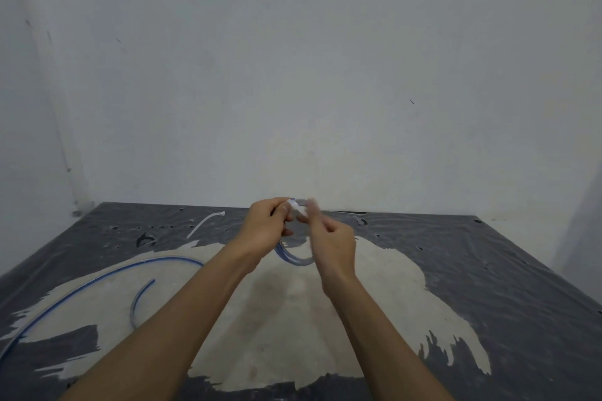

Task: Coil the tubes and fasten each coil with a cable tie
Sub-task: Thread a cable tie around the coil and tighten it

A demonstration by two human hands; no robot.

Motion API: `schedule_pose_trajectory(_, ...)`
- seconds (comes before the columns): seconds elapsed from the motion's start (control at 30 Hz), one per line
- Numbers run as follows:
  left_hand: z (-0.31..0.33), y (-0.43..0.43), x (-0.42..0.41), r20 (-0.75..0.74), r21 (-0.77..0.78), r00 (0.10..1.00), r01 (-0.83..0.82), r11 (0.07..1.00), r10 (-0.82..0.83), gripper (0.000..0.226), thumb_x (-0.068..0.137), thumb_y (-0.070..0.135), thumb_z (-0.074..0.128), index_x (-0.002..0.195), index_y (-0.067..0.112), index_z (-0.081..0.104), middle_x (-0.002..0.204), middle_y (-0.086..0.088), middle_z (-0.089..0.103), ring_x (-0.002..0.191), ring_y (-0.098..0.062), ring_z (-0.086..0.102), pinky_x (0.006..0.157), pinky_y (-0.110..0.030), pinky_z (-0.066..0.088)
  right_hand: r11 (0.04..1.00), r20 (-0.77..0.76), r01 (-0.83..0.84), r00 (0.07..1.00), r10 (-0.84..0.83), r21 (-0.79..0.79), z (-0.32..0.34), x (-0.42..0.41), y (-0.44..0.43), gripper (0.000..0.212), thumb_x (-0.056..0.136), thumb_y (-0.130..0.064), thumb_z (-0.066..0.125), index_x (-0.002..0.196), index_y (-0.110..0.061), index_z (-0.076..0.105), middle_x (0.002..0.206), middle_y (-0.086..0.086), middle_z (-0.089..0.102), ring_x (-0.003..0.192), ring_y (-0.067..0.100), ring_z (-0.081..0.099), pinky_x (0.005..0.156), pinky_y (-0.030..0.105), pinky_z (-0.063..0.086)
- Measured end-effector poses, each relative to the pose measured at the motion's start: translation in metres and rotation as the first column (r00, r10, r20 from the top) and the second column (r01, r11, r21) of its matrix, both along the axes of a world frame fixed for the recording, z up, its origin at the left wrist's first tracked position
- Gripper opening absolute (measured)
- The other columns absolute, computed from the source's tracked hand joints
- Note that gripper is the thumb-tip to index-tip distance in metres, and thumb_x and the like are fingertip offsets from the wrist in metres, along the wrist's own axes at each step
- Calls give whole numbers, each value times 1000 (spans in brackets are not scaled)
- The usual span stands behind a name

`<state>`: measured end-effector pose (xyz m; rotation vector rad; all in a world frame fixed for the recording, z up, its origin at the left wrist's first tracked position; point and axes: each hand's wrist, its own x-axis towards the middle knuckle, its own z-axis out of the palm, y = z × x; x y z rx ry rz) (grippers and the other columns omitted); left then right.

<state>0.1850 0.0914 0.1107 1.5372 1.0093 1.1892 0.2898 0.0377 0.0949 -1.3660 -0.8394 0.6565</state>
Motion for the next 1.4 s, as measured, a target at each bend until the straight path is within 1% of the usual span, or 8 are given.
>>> schedule_pose_trajectory(0.13,9,11,-10,290,-229,951,-42,973,109,21,100,15,51,109,5,66,80,-3,53,56,-12,44,59,-27,56,991,67,121,990,-125,56,-10,26,8,28,99,-42,53,111,-21,67,112,-1,63,106,17,61,88,34,50)
schedule_pose_trajectory(0.23,12,12,-12,398,-320,909,7,948,128,19,101,14,47,99,8,65,81,-3,55,56,-11,41,49,-25,53,939,-266,-342,909,321,-39,-8,32,6,22,103,-27,52,111,-12,65,109,6,72,96,22,68,80,37,58)
schedule_pose_trajectory(0.37,7,13,-14,343,-378,917,-61,924,201,20,102,20,48,109,10,64,89,-1,60,60,-14,45,55,-32,53,862,-450,-498,752,482,92,-4,31,0,22,100,-23,59,101,-6,72,95,8,78,85,25,71,83,42,60)
schedule_pose_trajectory(0.57,1,16,-16,387,-381,909,7,925,153,21,101,11,48,115,4,62,94,-3,63,64,-13,48,62,-32,54,929,-377,-369,860,343,3,-13,30,8,15,96,-7,63,98,7,68,82,14,71,65,19,69,70,33,64)
schedule_pose_trajectory(0.77,-6,22,-21,289,-258,929,-159,953,233,18,99,4,50,112,5,64,87,-5,65,63,-10,52,58,-28,60,931,-508,-360,813,285,-54,-11,31,14,15,96,6,55,84,9,65,74,17,68,70,26,68,68,35,63)
schedule_pose_trajectory(1.03,-9,11,-30,85,-77,992,-91,993,97,20,99,12,53,110,11,69,90,-5,70,61,-15,52,61,-29,57,820,-6,-494,858,514,-290,0,42,17,25,86,-1,65,111,-7,64,107,19,73,86,23,69,81,40,59)
schedule_pose_trajectory(1.13,-6,10,-29,10,-45,1000,-29,999,30,21,100,13,52,112,15,70,89,-3,70,60,-12,47,54,-24,51,842,59,-497,853,518,-209,5,41,19,23,93,-7,62,115,-13,65,91,11,69,78,22,68,73,38,60)
schedule_pose_trajectory(1.4,-9,9,-24,249,-395,967,160,905,-62,22,94,23,62,105,4,66,93,-8,70,77,-20,70,70,-35,60,903,-329,-427,848,416,43,-1,31,26,6,100,-4,55,99,-2,60,82,9,67,69,19,70,71,41,62)
